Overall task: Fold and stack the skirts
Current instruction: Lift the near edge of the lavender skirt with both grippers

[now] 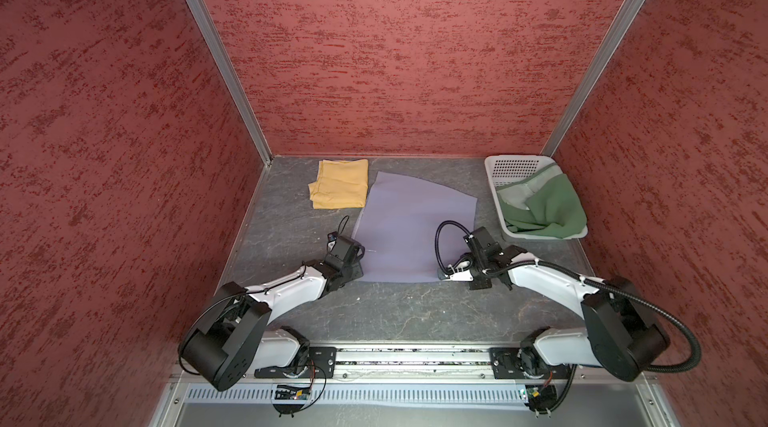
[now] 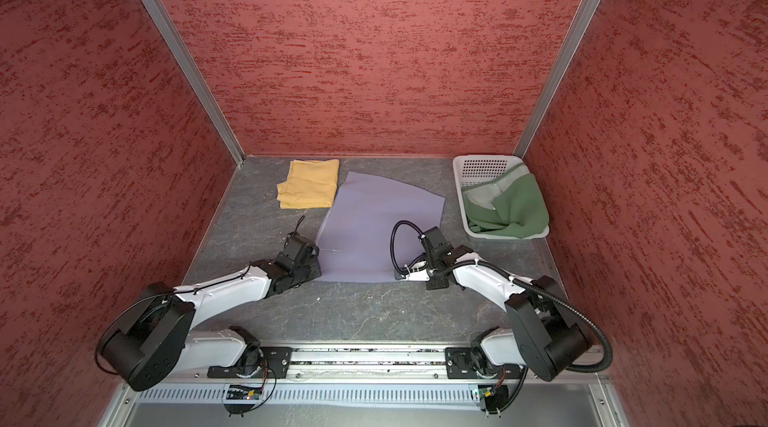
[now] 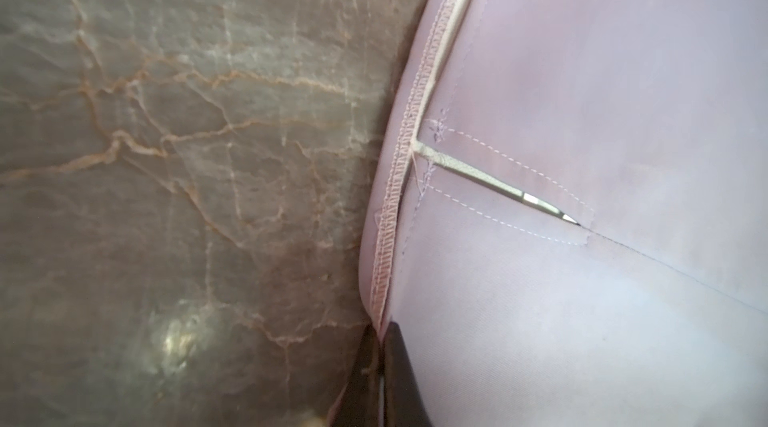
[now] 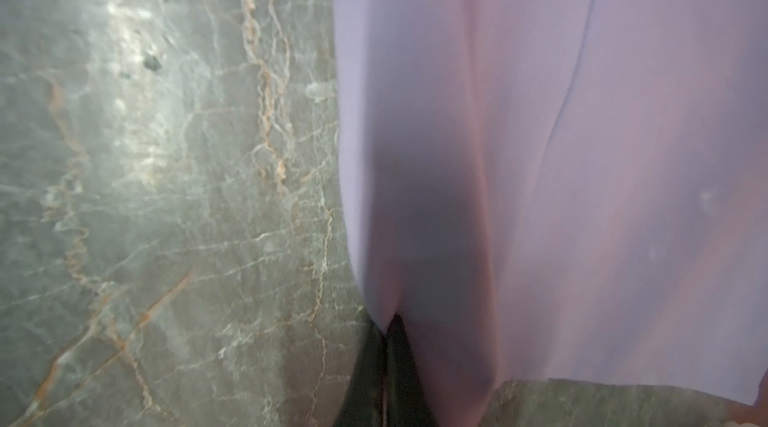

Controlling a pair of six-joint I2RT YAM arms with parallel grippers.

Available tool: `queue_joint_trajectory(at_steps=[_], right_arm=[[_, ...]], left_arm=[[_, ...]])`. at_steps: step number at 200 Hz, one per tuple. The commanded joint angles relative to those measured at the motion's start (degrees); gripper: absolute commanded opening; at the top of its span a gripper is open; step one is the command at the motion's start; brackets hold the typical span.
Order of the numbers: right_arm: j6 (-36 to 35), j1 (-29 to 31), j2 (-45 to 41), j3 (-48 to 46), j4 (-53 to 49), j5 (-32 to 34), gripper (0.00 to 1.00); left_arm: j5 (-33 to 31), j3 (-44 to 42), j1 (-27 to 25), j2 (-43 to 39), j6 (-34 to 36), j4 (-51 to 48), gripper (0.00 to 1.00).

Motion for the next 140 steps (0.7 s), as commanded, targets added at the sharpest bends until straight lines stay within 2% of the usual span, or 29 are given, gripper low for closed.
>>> queue_joint_trajectory(at_steps=[1, 61, 140], right_arm=[[0.3, 0.7, -3.0, 2.0, -2.6, -2.0, 0.0], [4.4, 4.8, -8.3, 4.9, -14.2, -3.1, 0.0], [11.1, 12.1, -15.0, 6.7, -24.8, -15.5, 0.0]], left_arm=[[0.3, 2.5, -0.4, -3.5, 1.4, -6.8, 0.0], [-3.7, 8.5, 0.1, -14.5, 4.2, -18.3, 0.0], [-7.1, 12.5, -0.6, -26.4, 2.3, -31.6, 0.0]])
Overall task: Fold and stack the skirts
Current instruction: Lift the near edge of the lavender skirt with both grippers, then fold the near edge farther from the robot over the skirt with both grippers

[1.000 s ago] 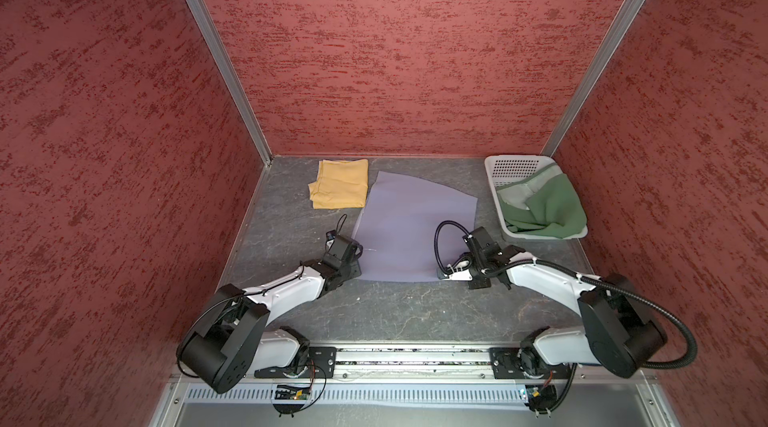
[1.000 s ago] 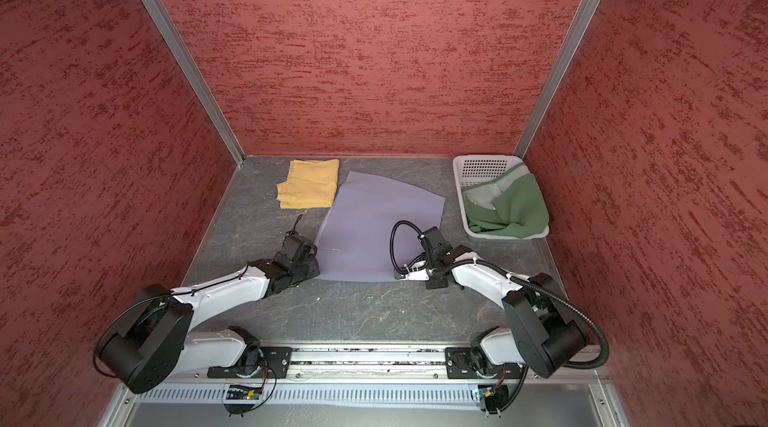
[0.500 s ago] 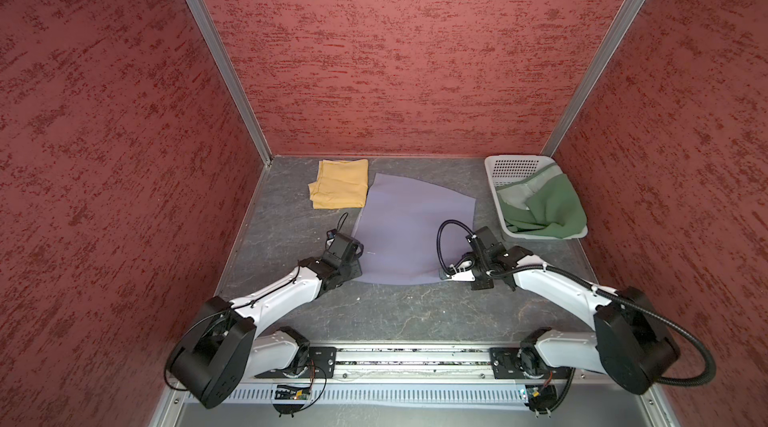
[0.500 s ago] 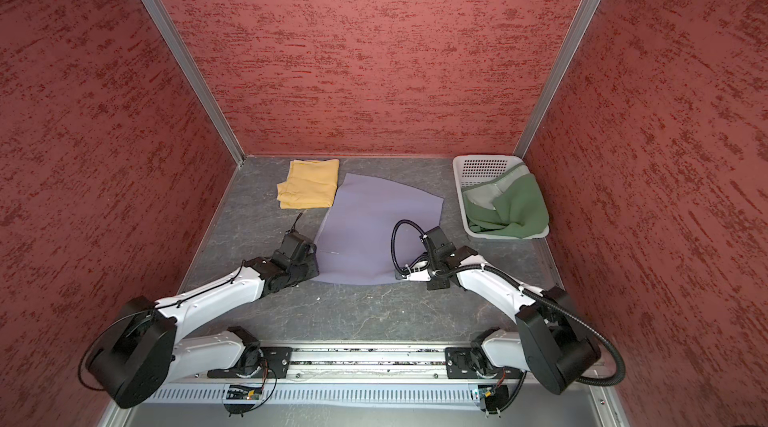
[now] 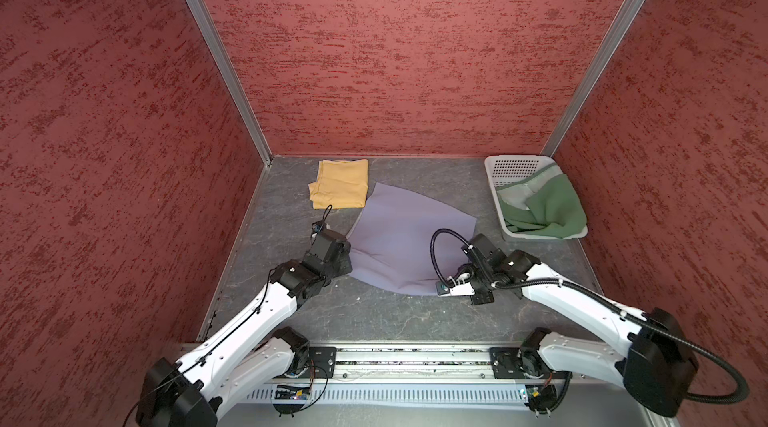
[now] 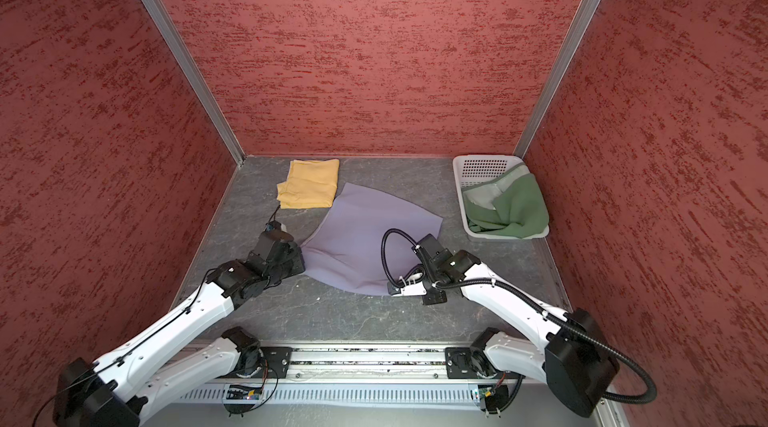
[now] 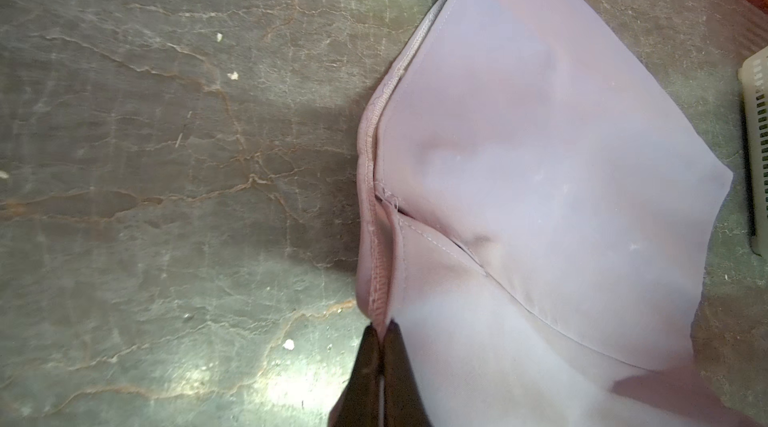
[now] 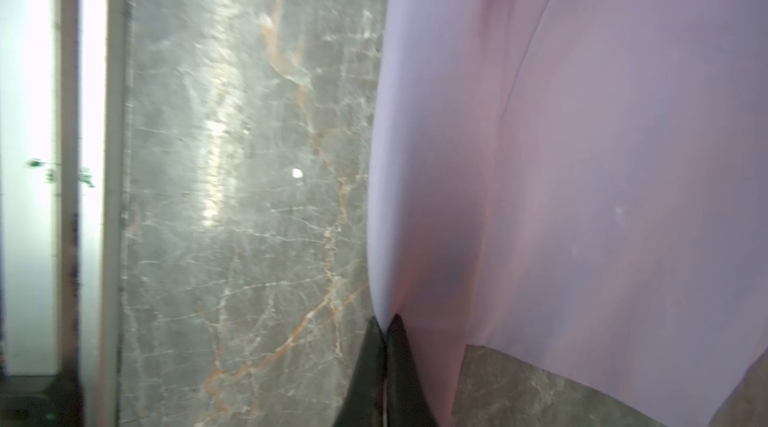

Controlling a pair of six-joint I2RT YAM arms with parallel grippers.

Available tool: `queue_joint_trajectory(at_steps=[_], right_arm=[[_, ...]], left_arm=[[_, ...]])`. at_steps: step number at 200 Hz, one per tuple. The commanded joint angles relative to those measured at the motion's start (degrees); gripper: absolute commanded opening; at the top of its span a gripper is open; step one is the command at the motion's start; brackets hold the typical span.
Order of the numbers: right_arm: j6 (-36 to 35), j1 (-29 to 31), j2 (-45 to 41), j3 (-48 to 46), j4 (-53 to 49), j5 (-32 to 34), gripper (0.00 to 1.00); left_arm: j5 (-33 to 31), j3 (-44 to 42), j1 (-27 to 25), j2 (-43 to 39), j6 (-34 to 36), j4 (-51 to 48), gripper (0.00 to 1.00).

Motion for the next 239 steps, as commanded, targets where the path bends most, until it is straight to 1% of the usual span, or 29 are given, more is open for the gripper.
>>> queue_joint_trajectory(at_steps=[1, 25, 43, 70, 90, 112, 144, 180, 239], right_arm=[[2.7, 1.4, -2.6, 2.7, -6.0, -7.4, 0.0], [3.8, 2.8, -5.0, 4.7, -7.7, -10.3, 0.0], [4.4, 2.9, -5.7, 6.2, -8.0, -10.1, 0.0], [4.1, 3.0, -4.2, 7.5, -7.7, -5.4, 0.0], [4.7, 2.3, -1.7, 8.0, -5.9, -0.5, 0.0], [4.9, 0.0, 0.6, 8.9, -3.3, 1.1, 0.0], [3.2, -3.8, 2.6, 10.9, -0.8, 1.8, 0.0], [0.2, -9.0, 5.1, 14.0, 0.8, 2.1, 0.0], [-3.6, -16.4, 11.8, 18.5, 5.3, 0.6, 0.0]], left_arm=[[-3.1, 3.4, -0.5, -3.1, -0.8, -7.1, 0.0], [-4.1, 7.6, -1.2, -5.2, -0.7, -11.2, 0.0], [-3.7, 10.1, -1.3, -5.7, -0.3, -11.8, 0.0], [-1.9, 11.7, -0.8, -3.1, 2.0, -7.9, 0.0], [1.4, 12.3, 1.6, 1.5, 3.9, -3.3, 0.0], [3.8, 13.3, 3.8, 7.3, 5.5, 2.2, 0.0], [4.2, 17.6, 5.5, 14.4, 7.9, 6.0, 0.0], [4.6, 24.5, 6.4, 21.4, 11.4, 7.4, 0.0], [6.3, 32.0, 7.6, 30.6, 13.0, 10.7, 0.0]])
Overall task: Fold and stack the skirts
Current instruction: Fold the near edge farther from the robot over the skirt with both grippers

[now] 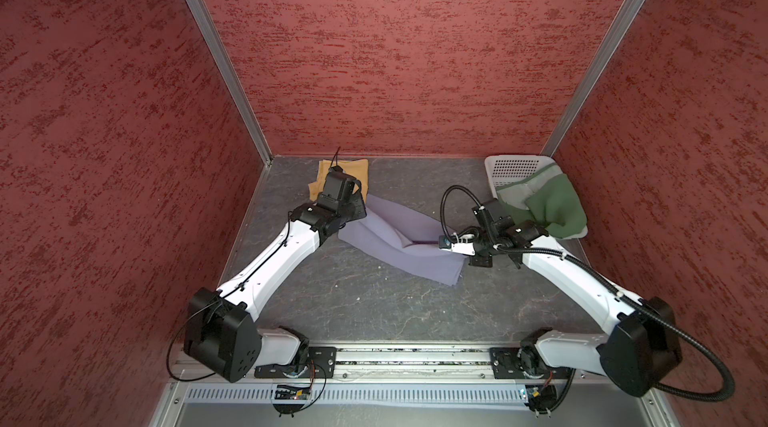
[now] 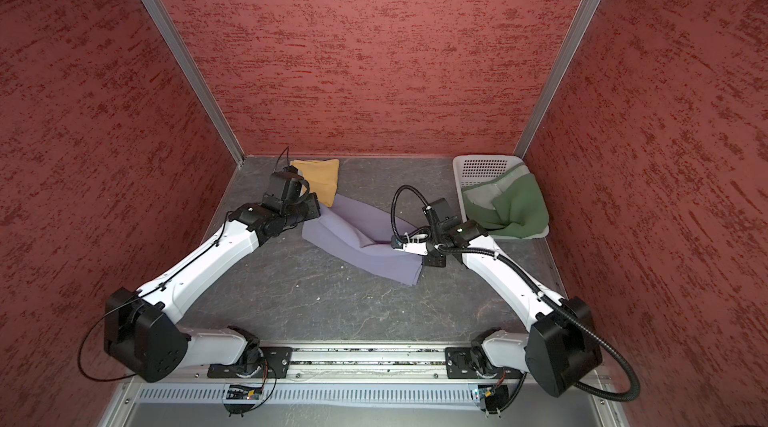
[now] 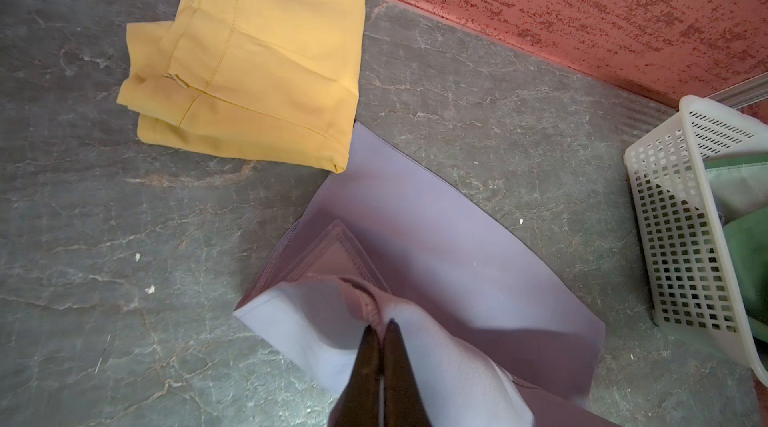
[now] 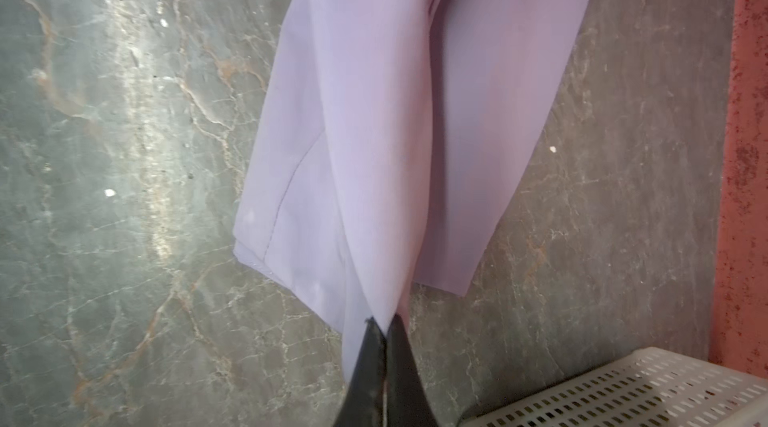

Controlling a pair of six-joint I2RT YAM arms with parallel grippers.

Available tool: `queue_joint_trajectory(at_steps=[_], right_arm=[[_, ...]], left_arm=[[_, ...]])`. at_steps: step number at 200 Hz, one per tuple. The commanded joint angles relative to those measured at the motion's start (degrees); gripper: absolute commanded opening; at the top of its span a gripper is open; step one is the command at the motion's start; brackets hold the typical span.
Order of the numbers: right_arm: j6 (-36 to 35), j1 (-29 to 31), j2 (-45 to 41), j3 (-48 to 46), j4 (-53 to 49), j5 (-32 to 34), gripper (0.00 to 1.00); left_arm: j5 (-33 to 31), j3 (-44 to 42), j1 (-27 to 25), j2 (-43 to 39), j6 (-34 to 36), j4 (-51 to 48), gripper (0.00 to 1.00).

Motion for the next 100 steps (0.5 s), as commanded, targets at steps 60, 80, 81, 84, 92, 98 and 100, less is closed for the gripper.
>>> queue_joint_trajectory(at_steps=[60, 80, 81, 84, 92, 98, 100], right_arm=[[-4.7, -6.7, 9.9, 5.0, 6.9, -2.8, 0.0], [-4.2, -7.5, 11.9, 4.6, 10.0, -3.0, 0.0], [-4.2, -7.6, 12.0, 4.6, 10.1, -3.0, 0.0], [-4.1, -7.7, 12.4, 4.5, 10.6, -3.0, 0.0], [-4.1, -7.8, 13.2, 4.3, 11.5, -3.1, 0.0], [-4.0, -7.9, 13.8, 4.2, 12.2, -3.3, 0.0], [-3.9, -8.0, 13.9, 4.2, 12.5, -3.3, 0.0]], left_arm=[[1.2, 10.7, 1.6, 13.2, 3.2, 4.4, 0.0], [1.5, 12.8, 1.7, 16.9, 3.0, 4.4, 0.0], [1.5, 12.9, 1.7, 17.1, 3.0, 4.5, 0.0], [1.6, 13.1, 1.7, 17.6, 2.9, 4.5, 0.0], [1.6, 13.7, 1.7, 19.0, 2.7, 4.9, 0.0], [1.8, 14.0, 1.7, 20.0, 2.4, 5.0, 0.0], [1.8, 14.2, 1.7, 20.3, 2.4, 5.1, 0.0]])
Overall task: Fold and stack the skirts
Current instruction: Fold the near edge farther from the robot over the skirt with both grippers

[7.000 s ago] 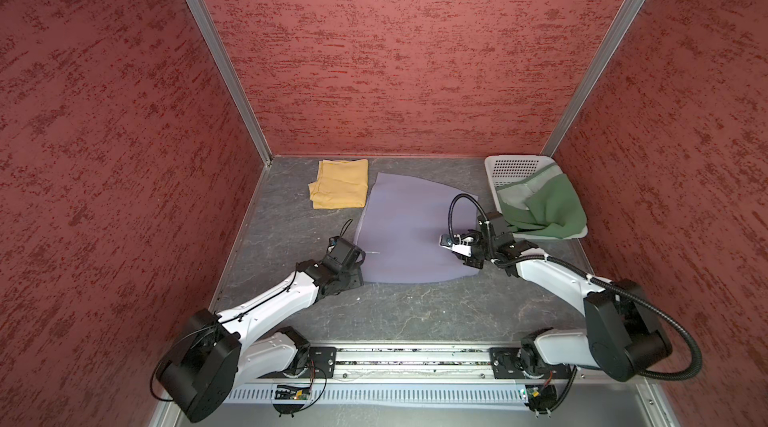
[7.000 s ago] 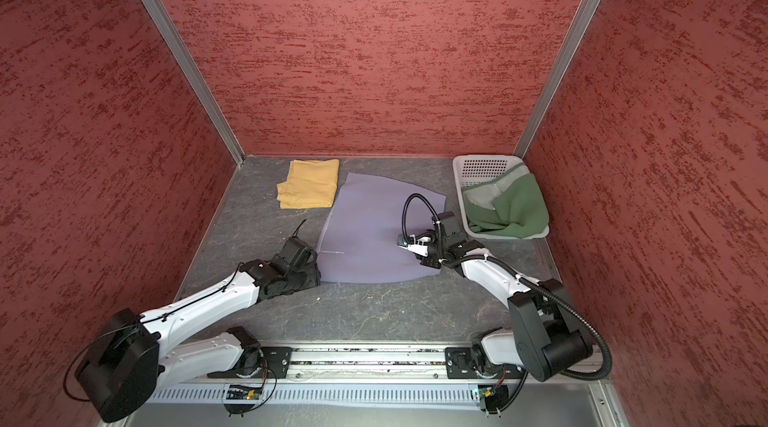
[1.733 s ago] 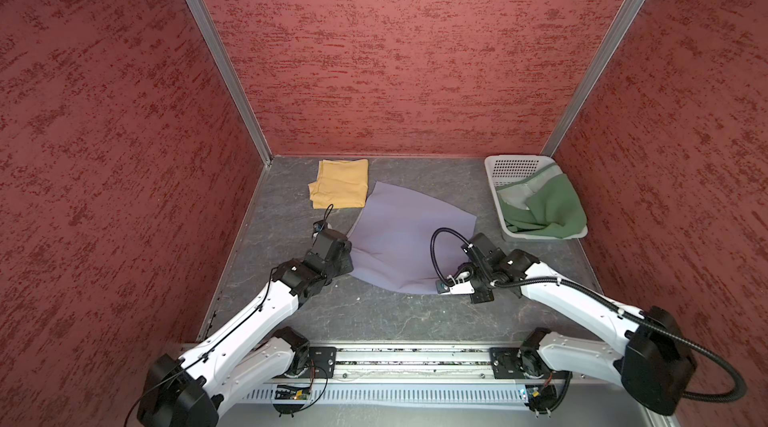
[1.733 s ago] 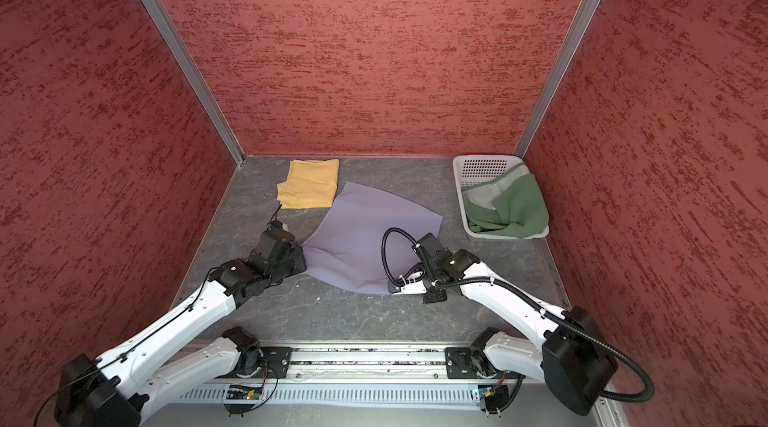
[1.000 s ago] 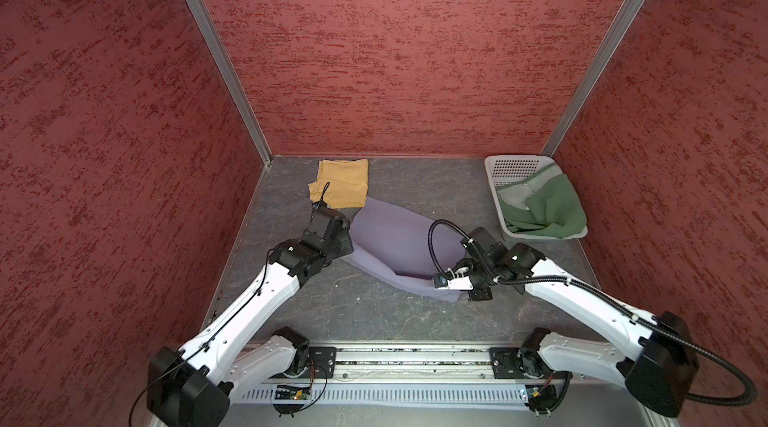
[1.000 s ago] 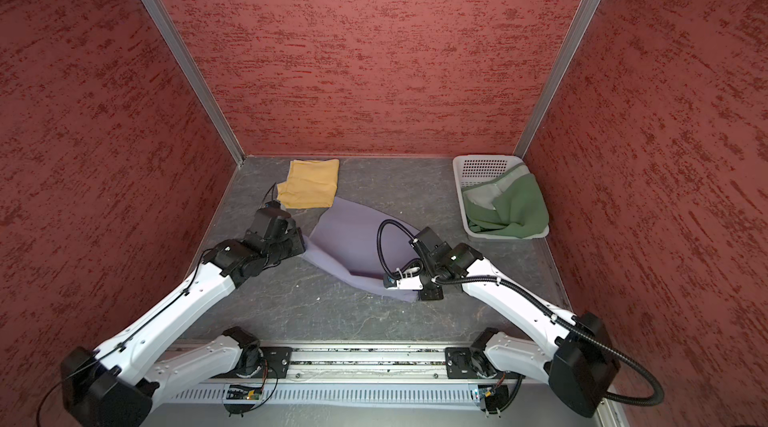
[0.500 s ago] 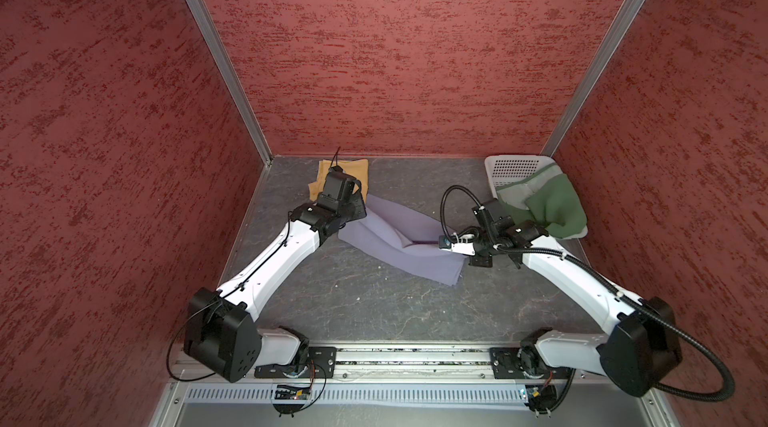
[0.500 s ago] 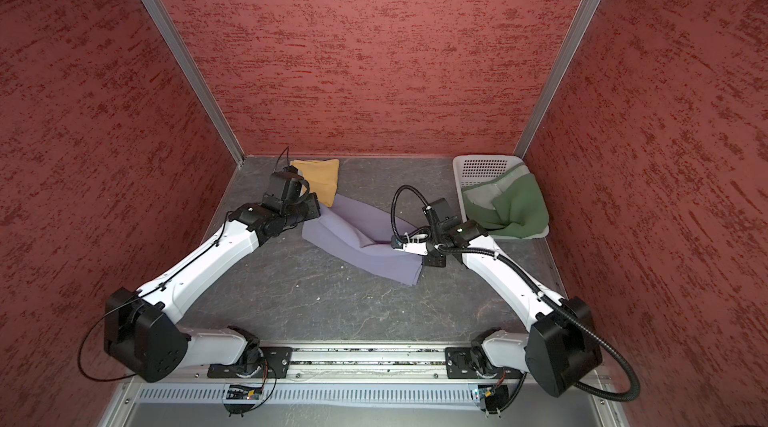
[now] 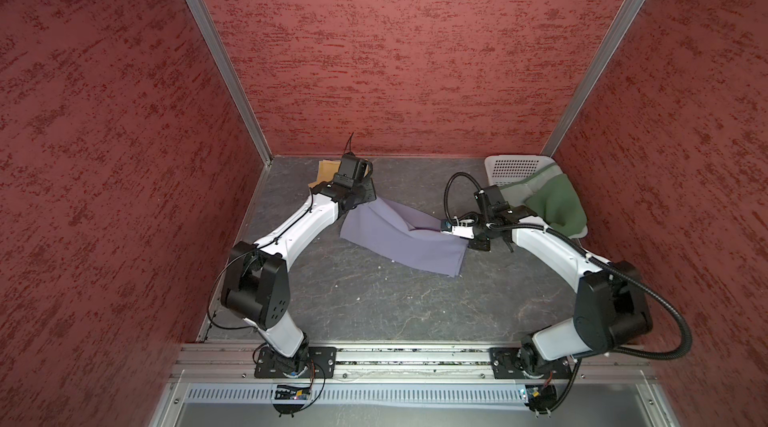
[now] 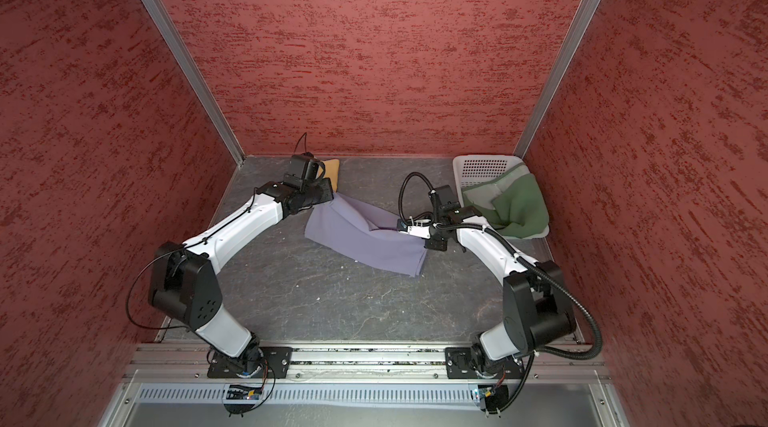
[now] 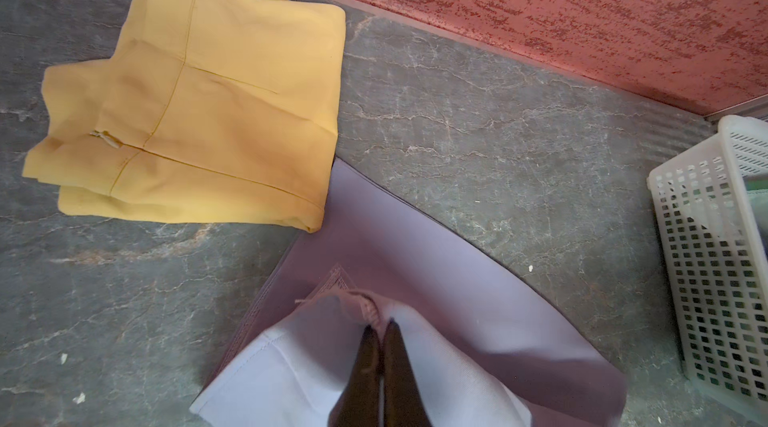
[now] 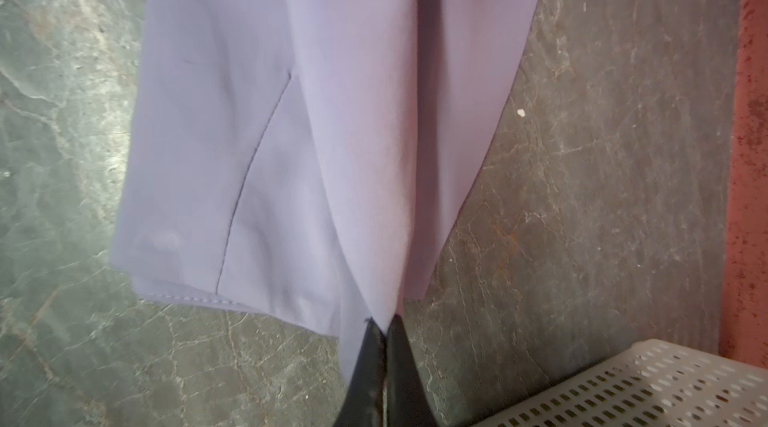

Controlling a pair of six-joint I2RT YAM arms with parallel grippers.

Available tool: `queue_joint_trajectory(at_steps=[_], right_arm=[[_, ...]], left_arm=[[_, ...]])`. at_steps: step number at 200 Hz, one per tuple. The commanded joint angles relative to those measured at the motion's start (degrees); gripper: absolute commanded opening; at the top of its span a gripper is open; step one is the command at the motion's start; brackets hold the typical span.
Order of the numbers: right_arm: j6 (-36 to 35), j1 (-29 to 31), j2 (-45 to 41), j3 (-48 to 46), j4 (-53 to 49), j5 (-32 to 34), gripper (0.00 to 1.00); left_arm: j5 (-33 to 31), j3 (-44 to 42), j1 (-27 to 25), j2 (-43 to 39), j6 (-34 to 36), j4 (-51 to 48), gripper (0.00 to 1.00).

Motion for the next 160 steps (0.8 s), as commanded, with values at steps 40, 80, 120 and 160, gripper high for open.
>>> queue_joint_trajectory(at_steps=[40, 80, 120, 160], right_arm=[[0.8, -1.3, 5.7, 0.4, 8.9, -2.1, 0.0], [2.4, -1.9, 9.4, -0.3, 13.2, 0.2, 0.0], [3.9, -2.2, 12.5, -0.1, 14.8, 2.3, 0.01], [4.8, -2.2, 12.0, -1.0, 17.4, 3.0, 0.2]], left_arm=[[0.3, 4.5, 0.4, 9.4, -0.9, 3.3, 0.0], [0.0, 6.7, 0.4, 14.2, -1.4, 4.6, 0.0], [0.1, 7.5, 0.3, 16.6, -1.0, 6.8, 0.14], [0.3, 7.9, 0.2, 16.9, -0.5, 6.3, 0.51]])
